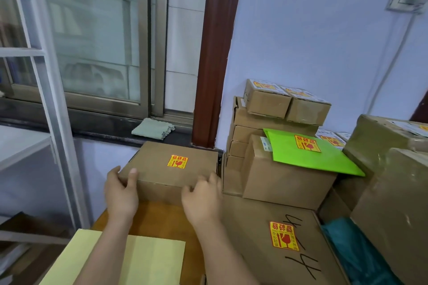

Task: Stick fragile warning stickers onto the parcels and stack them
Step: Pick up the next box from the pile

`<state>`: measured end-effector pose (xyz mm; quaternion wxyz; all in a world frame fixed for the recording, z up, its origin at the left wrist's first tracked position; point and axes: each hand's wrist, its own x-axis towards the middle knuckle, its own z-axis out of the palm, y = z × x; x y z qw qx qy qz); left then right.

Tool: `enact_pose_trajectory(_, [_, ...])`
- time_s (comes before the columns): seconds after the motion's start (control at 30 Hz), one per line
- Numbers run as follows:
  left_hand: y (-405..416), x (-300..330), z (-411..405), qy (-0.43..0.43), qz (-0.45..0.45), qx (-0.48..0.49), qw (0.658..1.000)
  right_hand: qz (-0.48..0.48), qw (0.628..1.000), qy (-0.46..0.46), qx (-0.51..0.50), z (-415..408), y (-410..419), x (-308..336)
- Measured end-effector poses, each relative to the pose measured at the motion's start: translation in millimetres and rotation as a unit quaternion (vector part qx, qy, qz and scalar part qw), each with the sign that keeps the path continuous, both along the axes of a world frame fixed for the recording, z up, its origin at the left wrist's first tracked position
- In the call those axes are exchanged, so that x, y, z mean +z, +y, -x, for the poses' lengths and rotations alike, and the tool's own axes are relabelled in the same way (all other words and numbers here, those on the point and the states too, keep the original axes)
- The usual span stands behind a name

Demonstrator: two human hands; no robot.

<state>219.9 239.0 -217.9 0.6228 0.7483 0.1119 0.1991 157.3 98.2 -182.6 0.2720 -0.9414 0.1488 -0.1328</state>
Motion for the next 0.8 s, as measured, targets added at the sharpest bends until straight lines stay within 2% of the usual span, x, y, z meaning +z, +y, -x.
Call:
enact_pose_trajectory(0.13, [-5.5,1.3,6.6,-0.032,-0.181,0.081,0.980,0.048,0.998,-0.034,0.019,4.6,2.3,4.4])
enact_pose_trajectory(0.27, [-15.6,-3.3,13.3,-0.036,-0.281,0.099,0.954,0.055,0.996,-0.049,0.049,7.4,5.1,4.2])
enact_pose_trajectory(0.43, [-20.1,-7.9,12.0,-0.060,-0.235,0.013,0.970,0.061,0.996,-0.035,0.057,7.8,4.9,3.3])
enact_pose_trajectory(0.53, [-20.4,-11.3,9.7,-0.086,-0.248,-0.027,0.965,0.071,0.996,-0.020,0.044,7.6,4.3,3.5])
enact_pose_trajectory(0.8, [-15.8,-16.4,5.7,-0.084,-0.226,-0.066,0.968,0.066,0.997,-0.019,0.039,9.0,4.6,4.1])
